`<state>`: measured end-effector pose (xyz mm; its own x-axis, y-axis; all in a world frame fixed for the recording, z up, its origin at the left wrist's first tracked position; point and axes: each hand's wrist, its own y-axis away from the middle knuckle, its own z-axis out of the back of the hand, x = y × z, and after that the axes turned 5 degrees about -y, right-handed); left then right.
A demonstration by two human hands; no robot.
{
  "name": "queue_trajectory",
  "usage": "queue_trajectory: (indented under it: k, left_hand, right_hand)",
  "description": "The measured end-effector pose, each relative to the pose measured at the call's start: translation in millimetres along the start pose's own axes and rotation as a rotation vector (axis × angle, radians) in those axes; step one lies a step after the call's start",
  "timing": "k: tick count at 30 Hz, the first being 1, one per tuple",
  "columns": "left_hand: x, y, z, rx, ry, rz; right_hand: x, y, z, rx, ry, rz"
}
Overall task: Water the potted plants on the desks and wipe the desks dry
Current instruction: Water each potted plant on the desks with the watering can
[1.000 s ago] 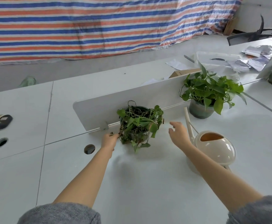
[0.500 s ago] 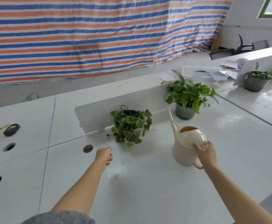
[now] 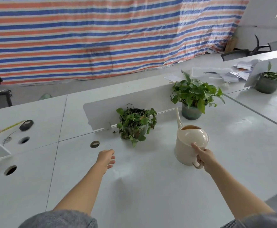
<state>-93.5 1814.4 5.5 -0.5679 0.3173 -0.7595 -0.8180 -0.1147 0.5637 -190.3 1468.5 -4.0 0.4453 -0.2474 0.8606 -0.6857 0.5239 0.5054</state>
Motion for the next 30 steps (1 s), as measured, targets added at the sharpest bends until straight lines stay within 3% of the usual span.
queue_trajectory:
  k: [8, 17, 23, 30]
  left_hand:
    - [1, 10, -10, 0.011, -0.020, -0.006]
    - [3, 25, -25, 0.089, 0.050, -0.053]
    - [14, 37, -10, 0.174, 0.184, -0.172]
    - [49, 51, 47, 0.055, 0.423, -0.137]
  right_hand:
    - [-4, 18, 0, -0.147, -0.103, 0.133]
    - [-5, 39, -13, 0.019, -0.112, 0.440]
    - [3, 58, -50, 0.203, -0.091, 0.466]
    - [-5, 98, -113, 0.468, 0.051, 0.471]
